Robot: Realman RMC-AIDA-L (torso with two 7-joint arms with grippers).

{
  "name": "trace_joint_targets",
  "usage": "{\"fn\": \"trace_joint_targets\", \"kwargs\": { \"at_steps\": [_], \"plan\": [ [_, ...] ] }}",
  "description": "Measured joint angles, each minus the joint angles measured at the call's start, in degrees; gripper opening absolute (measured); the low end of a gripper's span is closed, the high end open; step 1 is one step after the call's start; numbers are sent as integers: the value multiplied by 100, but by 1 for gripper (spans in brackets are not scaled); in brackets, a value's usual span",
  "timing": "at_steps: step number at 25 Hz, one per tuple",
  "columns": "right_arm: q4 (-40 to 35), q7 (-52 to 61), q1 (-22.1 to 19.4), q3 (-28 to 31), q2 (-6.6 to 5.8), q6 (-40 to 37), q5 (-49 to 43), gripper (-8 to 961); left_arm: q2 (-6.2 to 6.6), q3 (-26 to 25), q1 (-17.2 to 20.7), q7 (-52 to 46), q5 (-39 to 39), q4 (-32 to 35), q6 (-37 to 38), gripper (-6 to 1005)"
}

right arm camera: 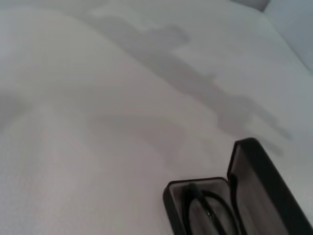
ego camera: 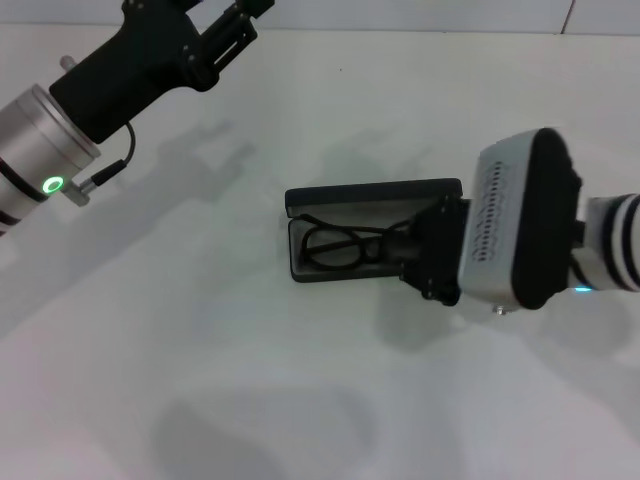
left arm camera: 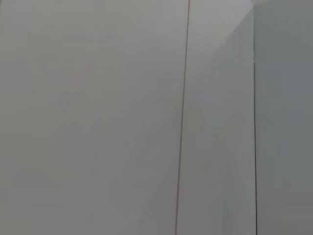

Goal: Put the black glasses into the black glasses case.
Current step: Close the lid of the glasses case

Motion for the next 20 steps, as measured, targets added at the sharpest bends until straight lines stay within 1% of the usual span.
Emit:
{"fn": "trace_joint_targets", "kwargs": {
  "at_steps": [3,4,6,7,9,10,11,13,15,16,18,19,20],
  "plan": [
    [-219,-88,-134,220,-18,-330,172,212,0,0,11,0,0,-28,-115,500],
    [-305,-177,-167,389,-22,-608,321,213,1,0,13,-2,13,-40,-198,500],
    [-454,-512,-243,901,-27,-1366,827,214,11,0,1,-34,106,-48,-380,500],
    [-472,-757,-294,1258,-26,-1785,1212,214,20,0,-37,-86,250,-49,-581,500],
    [-376,-1281,-359,1991,-26,-2641,1986,216,22,0,-77,-122,370,-50,-734,500],
    [-169,-1601,-376,2482,-27,-3197,2431,216,22,0,-102,-141,447,-54,-821,500],
    [-14,-1804,-380,2814,-28,-3509,2674,217,20,0,-126,-166,522,-58,-916,500],
    [574,-2283,-334,3614,-29,-4290,3148,218,15,3,-179,-225,668,-71,-1072,500],
    [1430,-2806,-232,4546,-32,-4938,3435,220,8,13,-295,-332,914,-75,-1263,501],
    [1871,-3062,-180,4984,-36,-5144,3501,220,4,32,-361,-401,1073,-79,-1369,501],
    [2675,-3487,-40,5775,-54,-5292,3531,221,6,153,-498,-601,1365,-76,-1602,501],
    [3165,-3709,50,6259,-87,-5352,3525,222,6,153,-498,-601,1365,-76,-1602,501],
    [3440,-3812,95,6531,-125,-5369,3517,223,14,266,-568,-740,1502,-63,-1751,501]
  ]
}}
